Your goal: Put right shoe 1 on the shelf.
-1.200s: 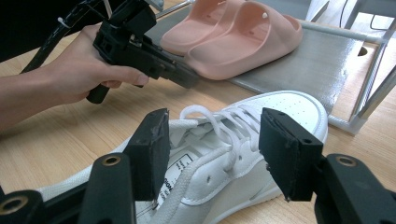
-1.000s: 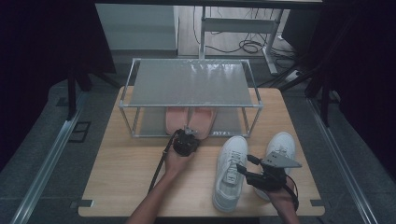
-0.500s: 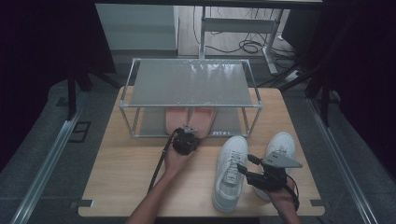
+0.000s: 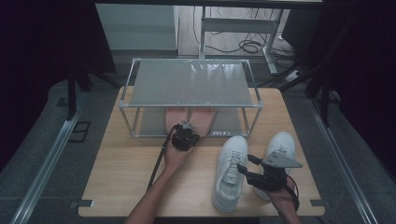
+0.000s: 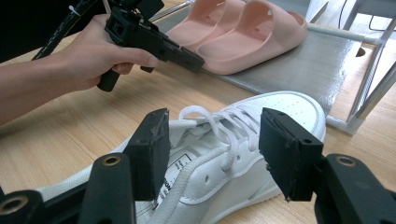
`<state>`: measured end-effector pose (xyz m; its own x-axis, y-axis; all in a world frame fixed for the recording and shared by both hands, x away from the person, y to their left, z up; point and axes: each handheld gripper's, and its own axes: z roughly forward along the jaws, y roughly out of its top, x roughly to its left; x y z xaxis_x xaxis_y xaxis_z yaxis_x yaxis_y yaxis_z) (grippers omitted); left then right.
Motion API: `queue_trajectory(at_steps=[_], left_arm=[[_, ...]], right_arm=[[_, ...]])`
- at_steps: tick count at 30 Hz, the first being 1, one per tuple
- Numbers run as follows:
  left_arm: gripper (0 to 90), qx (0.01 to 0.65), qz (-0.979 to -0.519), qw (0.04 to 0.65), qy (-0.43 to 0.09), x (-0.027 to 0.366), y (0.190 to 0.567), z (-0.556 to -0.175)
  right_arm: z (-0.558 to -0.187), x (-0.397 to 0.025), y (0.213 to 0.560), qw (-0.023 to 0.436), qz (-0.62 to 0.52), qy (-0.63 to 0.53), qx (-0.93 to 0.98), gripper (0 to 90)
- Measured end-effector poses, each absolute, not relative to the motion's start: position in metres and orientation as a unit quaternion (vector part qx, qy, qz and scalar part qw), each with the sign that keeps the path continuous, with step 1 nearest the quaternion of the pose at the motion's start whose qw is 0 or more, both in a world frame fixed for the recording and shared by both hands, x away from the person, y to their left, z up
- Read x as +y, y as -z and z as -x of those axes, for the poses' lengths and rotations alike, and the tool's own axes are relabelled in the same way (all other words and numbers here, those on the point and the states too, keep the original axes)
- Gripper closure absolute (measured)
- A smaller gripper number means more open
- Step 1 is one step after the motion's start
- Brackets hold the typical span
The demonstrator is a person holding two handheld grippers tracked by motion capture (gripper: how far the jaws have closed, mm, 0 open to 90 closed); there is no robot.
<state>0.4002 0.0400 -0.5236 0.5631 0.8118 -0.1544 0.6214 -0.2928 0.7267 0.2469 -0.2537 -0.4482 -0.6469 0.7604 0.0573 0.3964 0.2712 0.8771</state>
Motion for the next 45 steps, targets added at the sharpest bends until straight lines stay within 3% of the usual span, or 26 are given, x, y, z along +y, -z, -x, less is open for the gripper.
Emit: queue_trajectory(at_steps=[17, 32, 45], left_arm=[[84.4, 0.458, -0.789, 0.390, -0.123, 0.039, 0.525, -0.402], [80.5, 0.430, -0.798, 0.401, -0.131, 0.073, 0.520, -0.352], [63.8, 0.421, -0.807, 0.393, -0.129, 0.101, 0.518, -0.316]], right_arm=[[-0.247, -0.254, 0.448, 0.192, -0.375, -0.473, 0.774, 44.1], [-0.246, -0.252, 0.448, 0.192, -0.372, -0.474, 0.775, 44.1], [-0.246, -0.253, 0.448, 0.193, -0.374, -0.475, 0.773, 44.1]])
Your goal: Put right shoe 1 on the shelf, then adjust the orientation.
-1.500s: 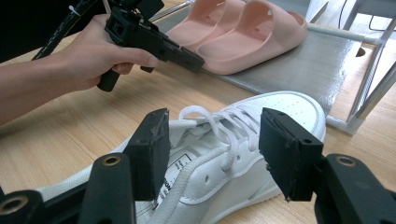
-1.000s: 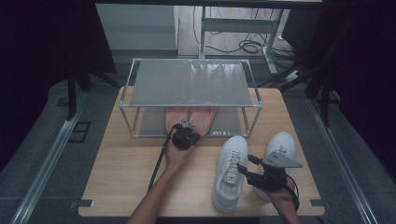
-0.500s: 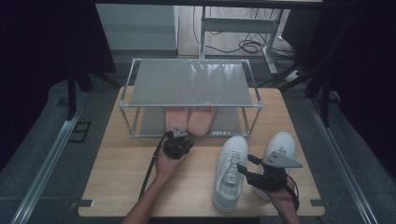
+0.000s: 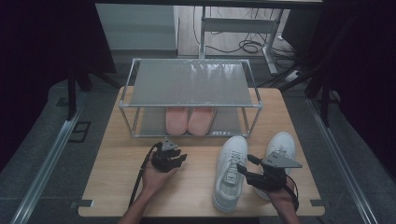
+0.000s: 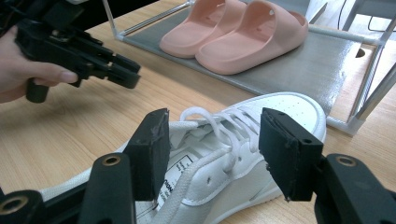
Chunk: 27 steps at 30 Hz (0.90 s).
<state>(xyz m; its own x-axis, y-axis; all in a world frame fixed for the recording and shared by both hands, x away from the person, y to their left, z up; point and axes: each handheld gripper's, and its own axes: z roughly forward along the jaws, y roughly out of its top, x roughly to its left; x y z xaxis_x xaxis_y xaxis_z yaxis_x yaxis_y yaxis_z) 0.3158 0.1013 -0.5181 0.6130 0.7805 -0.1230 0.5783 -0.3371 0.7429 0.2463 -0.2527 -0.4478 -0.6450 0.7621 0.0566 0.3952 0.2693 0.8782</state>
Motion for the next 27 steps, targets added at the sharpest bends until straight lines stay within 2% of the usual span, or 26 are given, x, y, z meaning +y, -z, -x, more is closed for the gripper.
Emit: queue_trajectory(at_steps=[12, 20, 27], left_arm=[[51.2, 0.436, -0.801, 0.390, -0.125, 0.136, 0.512, -0.294], [49.4, 0.455, -0.776, 0.408, -0.157, 0.167, 0.500, -0.283], [46.8, 0.457, -0.778, 0.403, -0.153, 0.173, 0.501, -0.277]], right_arm=[[-0.246, -0.253, 0.450, 0.195, -0.380, -0.474, 0.770, 44.5], [-0.245, -0.253, 0.450, 0.192, -0.376, -0.476, 0.772, 46.5], [-0.244, -0.251, 0.449, 0.189, -0.373, -0.475, 0.774, 49.5]])
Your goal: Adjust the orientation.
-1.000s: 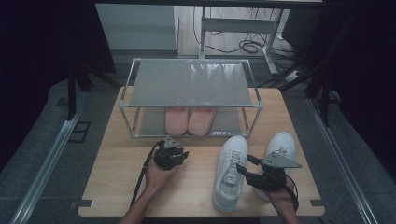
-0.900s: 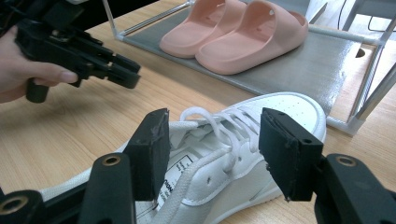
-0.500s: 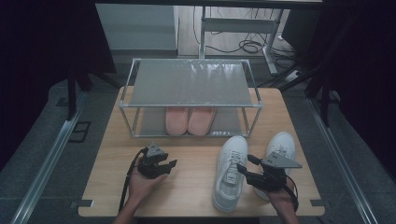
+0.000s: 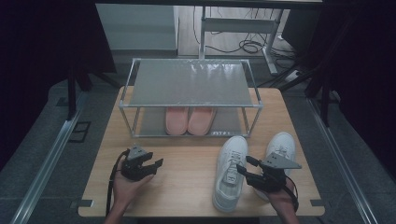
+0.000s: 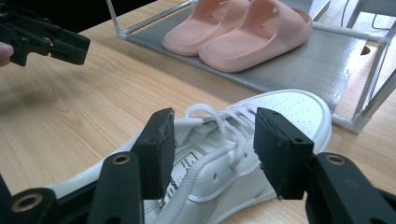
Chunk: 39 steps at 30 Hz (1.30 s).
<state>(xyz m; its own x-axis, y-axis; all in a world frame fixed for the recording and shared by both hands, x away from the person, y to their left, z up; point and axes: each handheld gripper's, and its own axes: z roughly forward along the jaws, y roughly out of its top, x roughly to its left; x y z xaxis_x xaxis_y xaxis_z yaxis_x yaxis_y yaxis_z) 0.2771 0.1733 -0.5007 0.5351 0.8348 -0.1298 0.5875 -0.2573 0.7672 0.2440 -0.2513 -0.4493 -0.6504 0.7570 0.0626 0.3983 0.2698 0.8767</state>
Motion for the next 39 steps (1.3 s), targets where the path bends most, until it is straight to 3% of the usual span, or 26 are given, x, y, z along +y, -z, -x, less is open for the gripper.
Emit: queue_trajectory(at_steps=[11, 24, 39], left_arm=[[46.1, 0.455, -0.777, 0.406, -0.155, 0.178, 0.499, -0.273], [46.1, 0.463, -0.776, 0.402, -0.145, 0.182, 0.505, -0.274], [46.1, 0.465, -0.776, 0.404, -0.133, 0.182, 0.509, -0.275]], right_arm=[[-0.242, -0.253, 0.447, 0.180, -0.372, -0.478, 0.775, 60.0], [-0.233, -0.234, 0.449, 0.150, -0.324, -0.470, 0.807, 88.0], [-0.216, -0.217, 0.471, 0.140, -0.325, -0.398, 0.847, 90.0]])
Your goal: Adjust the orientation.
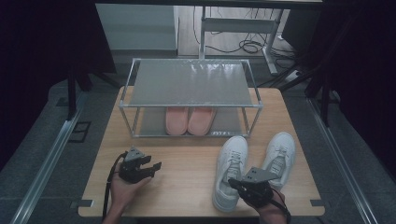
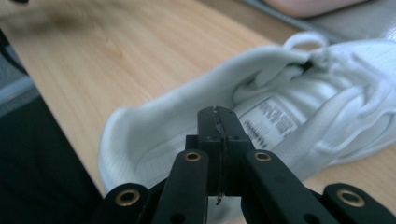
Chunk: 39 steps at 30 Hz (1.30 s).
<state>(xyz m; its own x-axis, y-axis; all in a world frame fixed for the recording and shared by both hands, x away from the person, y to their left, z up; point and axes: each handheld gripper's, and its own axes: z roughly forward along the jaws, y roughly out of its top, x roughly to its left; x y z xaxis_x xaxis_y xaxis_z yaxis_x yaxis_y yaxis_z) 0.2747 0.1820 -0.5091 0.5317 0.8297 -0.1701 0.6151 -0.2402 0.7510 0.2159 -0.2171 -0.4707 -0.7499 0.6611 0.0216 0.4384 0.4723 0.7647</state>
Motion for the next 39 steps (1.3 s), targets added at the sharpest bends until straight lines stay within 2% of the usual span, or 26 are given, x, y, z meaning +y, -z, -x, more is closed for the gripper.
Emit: queue_trajectory(at_steps=[13, 25, 30, 33, 39], left_arm=[[46.1, 0.467, -0.778, 0.400, -0.130, 0.182, 0.512, -0.275], [46.2, 0.471, -0.777, 0.398, -0.127, 0.183, 0.515, -0.277], [46.3, 0.472, -0.775, 0.401, -0.126, 0.184, 0.513, -0.277], [46.3, 0.471, -0.774, 0.403, -0.125, 0.184, 0.513, -0.277], [46.3, 0.468, -0.776, 0.404, -0.124, 0.182, 0.512, -0.277]], right_arm=[[-0.208, -0.226, 0.473, 0.139, -0.331, -0.381, 0.852, 90.0], [-0.207, -0.255, 0.471, 0.166, -0.361, -0.362, 0.843, 90.0], [-0.207, -0.261, 0.458, 0.160, -0.357, -0.392, 0.833, 90.0], [-0.214, -0.266, 0.442, 0.184, -0.366, -0.405, 0.818, 90.0], [-0.249, -0.269, 0.430, 0.198, -0.388, -0.373, 0.819, 90.0]])
